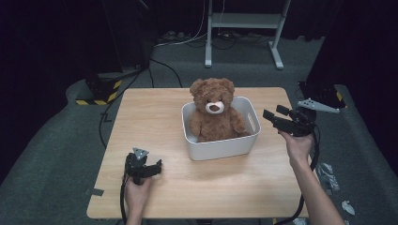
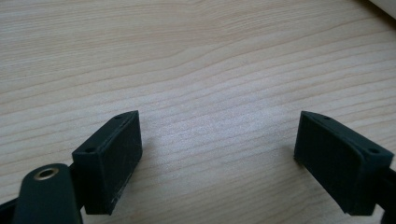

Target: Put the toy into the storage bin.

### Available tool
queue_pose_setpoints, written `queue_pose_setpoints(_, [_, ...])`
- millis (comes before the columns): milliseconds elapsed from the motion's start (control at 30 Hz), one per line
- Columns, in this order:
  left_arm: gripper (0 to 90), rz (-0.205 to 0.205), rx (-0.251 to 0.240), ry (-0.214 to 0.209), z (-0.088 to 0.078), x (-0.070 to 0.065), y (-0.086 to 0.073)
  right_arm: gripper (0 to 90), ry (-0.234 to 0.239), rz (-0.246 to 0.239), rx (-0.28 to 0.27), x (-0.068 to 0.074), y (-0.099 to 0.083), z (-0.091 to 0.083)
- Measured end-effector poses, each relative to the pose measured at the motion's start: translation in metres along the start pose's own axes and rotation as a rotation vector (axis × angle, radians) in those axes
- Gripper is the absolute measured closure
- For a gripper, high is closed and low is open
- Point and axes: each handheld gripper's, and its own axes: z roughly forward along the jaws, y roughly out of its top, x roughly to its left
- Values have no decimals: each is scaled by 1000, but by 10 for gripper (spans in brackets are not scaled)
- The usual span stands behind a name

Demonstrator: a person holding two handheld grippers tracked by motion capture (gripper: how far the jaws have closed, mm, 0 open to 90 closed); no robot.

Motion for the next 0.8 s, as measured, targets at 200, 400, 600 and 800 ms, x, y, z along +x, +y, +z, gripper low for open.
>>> queue_pose_setpoints(200, [150, 0, 0, 0, 0, 0, 0, 300, -9, 12, -8, -3, -5, -4])
queue_pose_setpoints(400, [150, 1, 0, 0, 0, 0, 0, 302, -11, 25, -10, -7, -11, -7])
queue_pose_setpoints(600, [150, 0, 0, 0, 0, 0, 0, 303, -23, 30, -15, -9, -16, -11])
queue_pose_setpoints(800, [150, 0, 0, 1, 0, 0, 0, 303, -30, 32, -15, -12, -20, -14])
